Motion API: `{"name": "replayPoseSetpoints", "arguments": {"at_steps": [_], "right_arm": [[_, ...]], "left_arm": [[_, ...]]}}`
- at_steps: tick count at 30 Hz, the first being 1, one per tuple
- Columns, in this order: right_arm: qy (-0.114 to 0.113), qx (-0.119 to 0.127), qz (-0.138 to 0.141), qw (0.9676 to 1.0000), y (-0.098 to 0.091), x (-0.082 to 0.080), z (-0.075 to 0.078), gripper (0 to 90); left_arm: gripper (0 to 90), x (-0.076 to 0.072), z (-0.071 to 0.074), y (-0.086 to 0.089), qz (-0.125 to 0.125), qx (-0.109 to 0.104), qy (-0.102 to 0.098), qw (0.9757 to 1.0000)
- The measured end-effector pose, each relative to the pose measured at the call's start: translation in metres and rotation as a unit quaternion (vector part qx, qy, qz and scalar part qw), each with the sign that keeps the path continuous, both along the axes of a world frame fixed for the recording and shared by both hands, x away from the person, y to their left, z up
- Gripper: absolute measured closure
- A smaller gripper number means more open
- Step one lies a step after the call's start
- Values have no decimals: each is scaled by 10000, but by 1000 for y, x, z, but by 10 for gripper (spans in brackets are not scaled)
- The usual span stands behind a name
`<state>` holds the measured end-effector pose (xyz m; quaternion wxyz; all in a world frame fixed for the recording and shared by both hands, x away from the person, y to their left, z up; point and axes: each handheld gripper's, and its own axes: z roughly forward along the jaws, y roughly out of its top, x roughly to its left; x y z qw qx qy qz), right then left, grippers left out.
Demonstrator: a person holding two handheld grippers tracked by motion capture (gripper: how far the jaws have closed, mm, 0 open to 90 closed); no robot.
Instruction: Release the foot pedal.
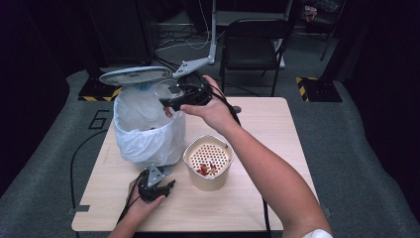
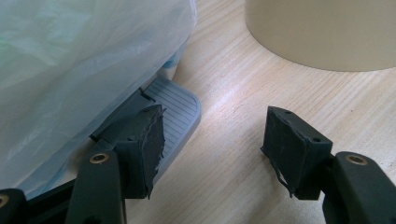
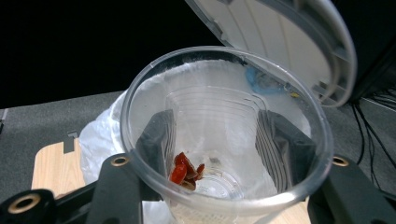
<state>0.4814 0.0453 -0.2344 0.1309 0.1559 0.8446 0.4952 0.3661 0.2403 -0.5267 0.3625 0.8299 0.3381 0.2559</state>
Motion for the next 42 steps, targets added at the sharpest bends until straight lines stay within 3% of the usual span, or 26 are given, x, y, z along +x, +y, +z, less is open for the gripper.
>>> {"name": "replayPoseSetpoints", "arguments": {"at_steps": [10, 11, 12, 33, 34, 36, 38, 42], "right_arm": [[23, 5, 69, 10000, 23, 4, -5, 468], [21, 2, 67, 10000, 25, 5, -6, 468], [47, 5, 60, 10000, 27, 6, -7, 468], [165, -226, -212, 9994, 72, 23, -45, 459], [187, -239, -224, 9993, 74, 23, -47, 456], [260, -185, -308, 9990, 78, 25, -50, 448], [343, -131, -477, 9982, 81, 27, -52, 423], [679, 45, -629, 9957, 91, 27, -58, 223]], "left_arm": [[381, 0, 0, 0, -12, -22, 19, 10000], [381, 0, -2, -1, 85, -32, -131, 9999], [381, 0, 0, 0, -14, -11, 13, 10000], [381, 0, 0, 0, -15, -20, 14, 10000], [381, 0, -2, -1, 49, -70, -83, 9999], [381, 0, 0, 0, -18, -20, 14, 10000], [381, 0, 0, 0, -19, -26, 14, 10000], [381, 0, 0, 0, -19, -30, 18, 10000]]}}
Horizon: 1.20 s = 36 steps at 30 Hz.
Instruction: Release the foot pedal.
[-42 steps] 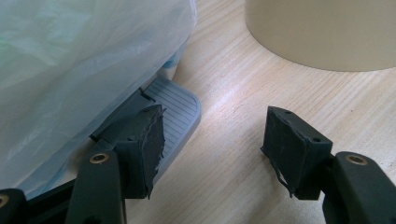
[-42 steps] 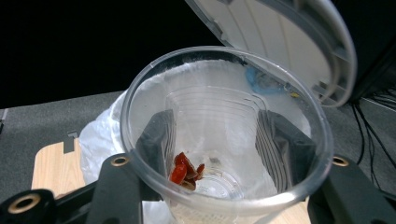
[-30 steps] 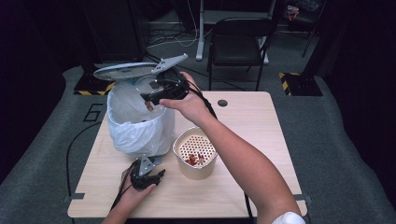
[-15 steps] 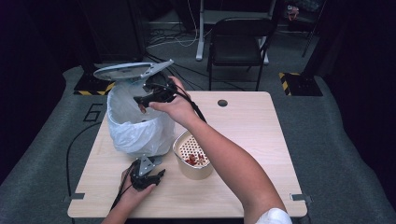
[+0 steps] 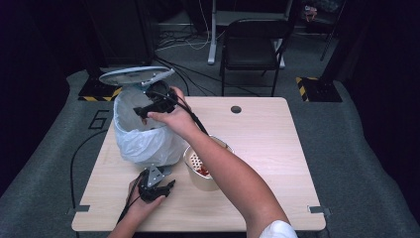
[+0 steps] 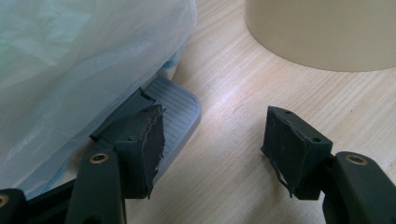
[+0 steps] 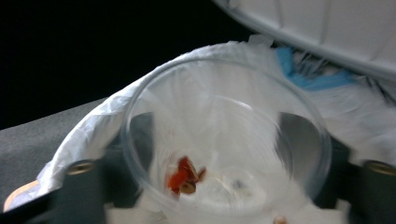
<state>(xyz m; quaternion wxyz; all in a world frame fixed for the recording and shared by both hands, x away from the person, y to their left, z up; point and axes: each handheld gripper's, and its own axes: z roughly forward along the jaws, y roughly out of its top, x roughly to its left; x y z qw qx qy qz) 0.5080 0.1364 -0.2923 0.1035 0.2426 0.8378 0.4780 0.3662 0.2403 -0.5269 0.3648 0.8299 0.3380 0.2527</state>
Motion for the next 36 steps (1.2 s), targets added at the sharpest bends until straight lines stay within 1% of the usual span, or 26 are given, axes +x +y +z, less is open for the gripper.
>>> {"name": "replayPoseSetpoints", "arguments": {"at_steps": [1, 4, 5, 6, 7, 8, 9, 10, 12, 13, 14, 15, 16, 18, 19, 20, 22, 23, 24, 25, 27, 28, 30, 32, 35, 36], "right_arm": [[-11, -36, 14, 10000, 1, -1, -1, 197], [-12, 37, -8, 10000, 0, -4, -3, 168], [-31, 77, 5, 10000, -3, -5, -3, 168], [-75, 103, 15, 9999, -6, -7, -2, 169], [-67, 129, 6, 9999, -9, -8, -2, 172], [-69, 129, 45, 9999, -13, -9, -1, 178], [-70, 110, 55, 9999, -18, -11, 0, 187], [-103, 102, 43, 9999, -23, -13, 1, 198], [-158, 69, 51, 9998, -38, -20, 4, 216], [-190, 40, 55, 9998, -48, -24, 6, 224], [-230, 5, 25, 9997, -57, -27, 7, 232], [-238, -19, -10, 9997, -64, -30, 7, 239], [-246, -60, -37, 9997, -73, -33, 8, 240], [-303, -131, -209, 9992, -95, -39, 7, 245], [-343, -164, -208, 9991, -103, -40, 6, 246], [-315, -155, -252, 9991, -112, -42, 6, 246], [-337, -133, -390, 9986, -131, -45, 5, 245], [-396, -92, -462, 9981, -143, -47, 5, 245], [-439, -80, -500, 9978, -152, -49, 5, 245], [-518, -95, -554, 9971, -160, -51, 5, 245], [-532, -92, -655, 9964, -171, -55, 3, 245], [-564, -74, -668, 9961, -180, -56, 1, 245], [-541, -25, -832, 9951, -196, -60, -4, 246], [-627, -88, -960, 9934, -210, -64, -12, 246], [-500, -86, -1167, 9919, -230, -69, -26, 247], [-474, -92, -1239, 9911, -235, -71, -30, 248]], "left_arm": [[381, 0, 0, 0, 0, -1, -1, 10000], [381, 0, 0, 0, 12, -19, 10, 10000], [381, 0, -2, -1, 85, -81, -95, 9999], [381, 0, -2, -1, 77, -129, -92, 9998], [381, -1, 0, 0, 109, -108, 89, 9998], [381, 1, -2, 0, 85, -161, -109, 9998], [382, 1, 0, 2, 13, -107, 62, 9999], [381, 1, 0, 2, 51, -137, 48, 9999], [381, 2, 1, 4, 53, -257, 120, 9996], [382, 2, -1, 3, 113, -325, -13, 9994], [382, 2, 1, 5, 43, -299, 138, 9994], [382, 3, -1, 4, 126, -349, 8, 9993], [381, 2, 0, 4, 107, -357, 71, 9993], [381, 3, 0, 4, 95, -352, 65, 9993], [381, 3, 0, 4, 91, -354, 56, 9993], [381, 2, -1, 3, 99, -450, 141, 9988], [379, 0, 1, 3, 94, -428, 162, 9989], [378, 1, 2, 5, 48, -366, 84, 9993], [378, -1, 3, 5, 18, -417, 139, 9990], [378, -1, 5, 7, -57, -363, 134, 9992], [369, -3, 8, 9, -43, -496, 75, 9987], [370, -4, 11, 11, -97, -568, 109, 9983], [371, -7, 15, 13, -68, -866, 256, 9959], [371, -12, 16, 13, 162, -1168, 364, 9924], [371, -14, 22, 19, 167, -1293, 525, 9901], [373, -14, 23, 20, 228, -1326, 484, 9897]]}}
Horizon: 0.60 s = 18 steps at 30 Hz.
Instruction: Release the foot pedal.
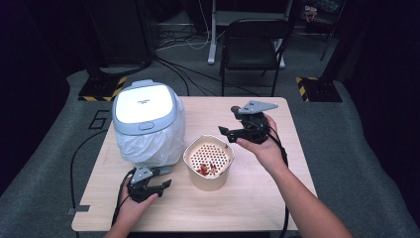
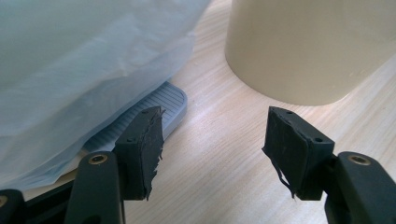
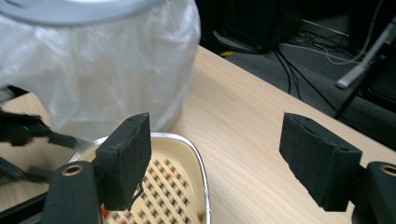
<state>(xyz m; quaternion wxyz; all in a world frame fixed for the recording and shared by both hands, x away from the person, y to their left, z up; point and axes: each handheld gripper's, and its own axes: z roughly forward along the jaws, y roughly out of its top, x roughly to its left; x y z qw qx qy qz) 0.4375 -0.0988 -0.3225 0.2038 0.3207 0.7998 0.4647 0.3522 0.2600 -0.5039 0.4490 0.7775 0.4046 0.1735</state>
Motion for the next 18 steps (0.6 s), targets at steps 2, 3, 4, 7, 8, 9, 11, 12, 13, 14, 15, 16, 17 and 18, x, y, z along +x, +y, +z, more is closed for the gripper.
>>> {"name": "replayPoseSetpoints", "arguments": {"at_steps": [2, 3, 4, 7, 8, 9, 11, 12, 13, 14, 15, 16, 17, 18], "right_arm": [[19, -27, -70, 10000, -8, -3, -7, 249], [22, -20, -105, 9999, -12, -5, -12, 251], [31, -16, -142, 9999, -16, -6, -16, 254], [49, 2, -265, 9996, -26, -11, -29, 258], [56, 2, -313, 9995, -29, -13, -34, 259], [48, -38, -340, 9994, -33, -14, -38, 261], [83, 7, -415, 9991, -39, -18, -46, 268], [100, 2, -434, 9990, -42, -19, -49, 268], [118, -19, -471, 9988, -45, -21, -53, 268], [112, -37, -521, 9986, -48, -23, -57, 269], [105, -64, -552, 9984, -51, -25, -61, 270], [127, -54, -615, 9980, -53, -26, -66, 271], [165, -48, -662, 9977, -57, -28, -72, 271], [173, -80, -712, 9973, -59, -30, -77, 271]], "left_arm": [[383, 0, 3, 2, -6, -23, 69, 10000], [391, 0, 6, 4, -34, -67, 187, 9998], [391, 0, 7, 4, 13, -131, 249, 9996], [397, 0, 13, 8, 121, -227, 364, 9990], [397, 0, 15, 10, 114, -275, 395, 9988], [397, 0, 17, 12, 120, -310, 450, 9984], [397, -3, 19, 15, 178, -350, 494, 9980], [397, -3, 19, 18, 190, -337, 460, 9982], [397, -3, 20, 23, 56, -214, 432, 9988], [397, -3, 20, 26, 41, -177, 407, 9990], [397, -3, 20, 30, 9, -62, 333, 9994], [397, -5, 19, 33, 51, -89, 336, 9994], [397, -6, 18, 36, 64, -106, 388, 9992], [397, -7, 18, 37, 78, -113, 487, 9987]]}}
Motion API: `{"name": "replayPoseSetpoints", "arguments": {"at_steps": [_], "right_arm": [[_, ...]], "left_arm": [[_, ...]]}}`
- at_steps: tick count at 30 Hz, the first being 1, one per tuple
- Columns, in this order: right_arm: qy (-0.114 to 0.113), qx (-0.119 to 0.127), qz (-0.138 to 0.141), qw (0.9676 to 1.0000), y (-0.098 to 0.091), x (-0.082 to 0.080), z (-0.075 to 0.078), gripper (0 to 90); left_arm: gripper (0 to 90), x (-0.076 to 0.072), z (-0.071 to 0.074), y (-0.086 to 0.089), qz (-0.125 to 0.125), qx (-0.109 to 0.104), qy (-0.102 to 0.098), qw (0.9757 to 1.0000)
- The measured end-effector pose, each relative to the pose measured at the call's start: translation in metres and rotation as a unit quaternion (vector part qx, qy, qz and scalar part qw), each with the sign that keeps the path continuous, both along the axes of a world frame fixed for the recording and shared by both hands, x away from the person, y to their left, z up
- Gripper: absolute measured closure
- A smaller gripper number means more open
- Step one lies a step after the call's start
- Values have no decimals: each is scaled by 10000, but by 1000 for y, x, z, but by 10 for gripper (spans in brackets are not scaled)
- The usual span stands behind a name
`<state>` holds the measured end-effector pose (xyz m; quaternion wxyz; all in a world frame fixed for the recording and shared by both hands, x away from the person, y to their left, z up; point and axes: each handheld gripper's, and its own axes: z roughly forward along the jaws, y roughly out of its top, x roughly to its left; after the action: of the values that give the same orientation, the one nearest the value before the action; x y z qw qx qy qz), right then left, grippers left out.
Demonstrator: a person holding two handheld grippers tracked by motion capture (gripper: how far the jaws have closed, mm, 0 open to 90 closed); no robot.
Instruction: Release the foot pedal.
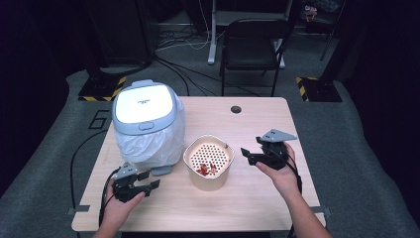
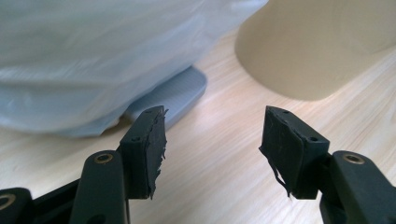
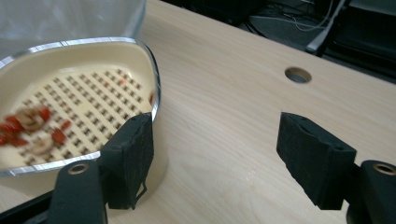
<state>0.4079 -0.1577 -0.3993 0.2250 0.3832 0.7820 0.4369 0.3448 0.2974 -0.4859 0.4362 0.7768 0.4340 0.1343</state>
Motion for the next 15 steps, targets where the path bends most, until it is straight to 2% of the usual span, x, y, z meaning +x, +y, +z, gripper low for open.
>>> {"name": "replayPoseSetpoints", "arguments": {"at_steps": [2, 5, 9, 11, 14, 15], "right_arm": [[40, -26, -93, 9999, -4, -3, -8, 271], [145, 95, -175, 9997, -11, -8, -21, 271], [234, 56, -376, 9990, -19, -12, -39, 271], [273, 48, -424, 9987, -22, -14, -47, 271], [214, -136, -508, 9984, -25, -16, -59, 268], [182, -225, -524, 9982, -26, -16, -63, 267]], "left_arm": [[397, -3, -2, 5, 81, 48, 15, 10000], [398, -7, -6, 15, 162, 186, 68, 9997], [400, -7, -14, 25, 356, 108, 58, 9993], [399, -5, -18, 29, 416, 146, 84, 9990], [394, -2, -25, 33, 551, 214, 81, 9982], [394, -1, -26, 35, 564, 239, 140, 9980]]}}
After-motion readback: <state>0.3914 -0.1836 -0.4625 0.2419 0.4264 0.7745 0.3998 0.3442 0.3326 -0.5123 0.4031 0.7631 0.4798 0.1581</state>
